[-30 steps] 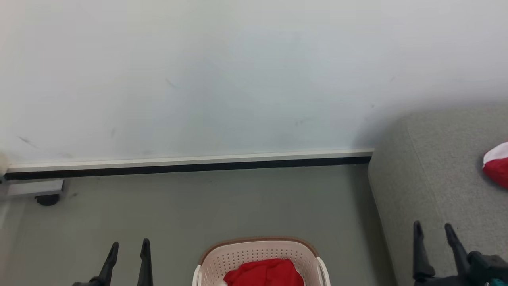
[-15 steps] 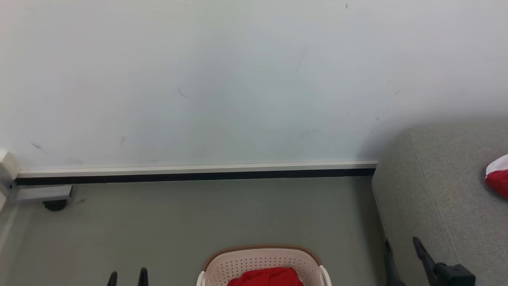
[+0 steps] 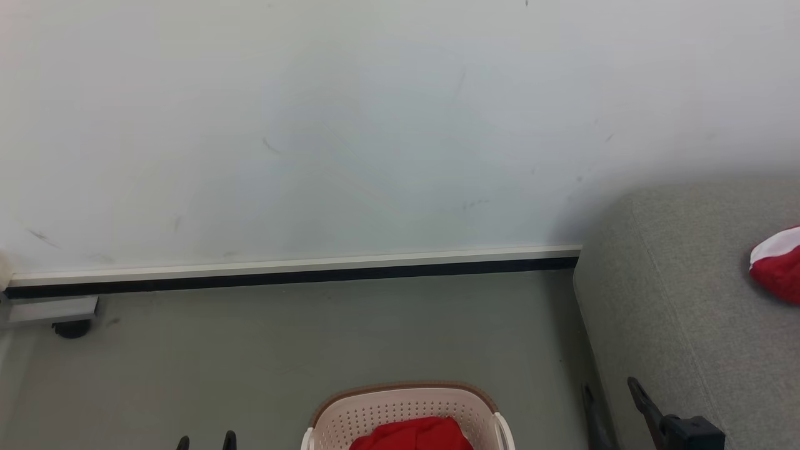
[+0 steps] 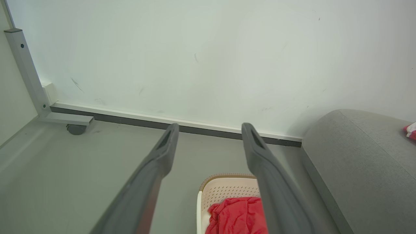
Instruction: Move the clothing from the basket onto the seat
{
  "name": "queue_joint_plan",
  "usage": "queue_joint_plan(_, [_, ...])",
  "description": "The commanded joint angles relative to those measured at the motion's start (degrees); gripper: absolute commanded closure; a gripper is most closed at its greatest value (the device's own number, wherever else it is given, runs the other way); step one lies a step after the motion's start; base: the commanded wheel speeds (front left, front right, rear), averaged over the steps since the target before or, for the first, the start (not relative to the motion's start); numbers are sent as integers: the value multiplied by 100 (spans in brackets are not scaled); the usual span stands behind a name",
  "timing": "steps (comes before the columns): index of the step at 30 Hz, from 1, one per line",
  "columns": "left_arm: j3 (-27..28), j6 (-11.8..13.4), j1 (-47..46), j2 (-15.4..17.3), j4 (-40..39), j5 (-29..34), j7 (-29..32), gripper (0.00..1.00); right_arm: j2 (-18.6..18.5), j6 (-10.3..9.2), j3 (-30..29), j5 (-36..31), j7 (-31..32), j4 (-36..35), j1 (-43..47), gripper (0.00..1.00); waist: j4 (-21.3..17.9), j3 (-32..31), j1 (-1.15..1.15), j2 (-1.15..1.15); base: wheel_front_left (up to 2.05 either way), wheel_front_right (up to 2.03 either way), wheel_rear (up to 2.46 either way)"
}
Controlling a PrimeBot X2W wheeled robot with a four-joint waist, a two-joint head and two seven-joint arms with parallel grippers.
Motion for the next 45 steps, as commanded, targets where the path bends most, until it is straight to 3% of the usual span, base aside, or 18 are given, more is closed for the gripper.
queue_joint_plan(1, [51, -43, -6, -8, 17, 71, -25, 0, 12, 0, 8, 6, -28, 34, -44, 0, -14, 7, 0, 0, 0, 0, 0])
queue_joint_plan(18, [190, -166, -66, -104, -16, 181, -25, 0, 15, 0, 10, 6, -131, 152, -155, 0, -74, 120, 0, 0, 0, 0, 0])
queue_joint_plan(26, [108, -199, -83, -113, 156, 275, -25, 0, -12, 0, 190, -17, -93, 194, -277, 0, -336, 239, 0, 0, 0, 0, 0])
queue_joint_plan(35, [-481, -486, -937, -110, 1314, 420, -22, 0, -109, 0, 492, -35, -71, 0, -456, 0, -1010, 917, 0, 0, 0, 0, 0])
queue_joint_plan(45, [-936, -434, -2503, -107, 2990, 536, 32, 0, -188, 0, 809, -83, -243, -171, -976, 0, -1825, 2120, 0, 0, 0, 0, 0])
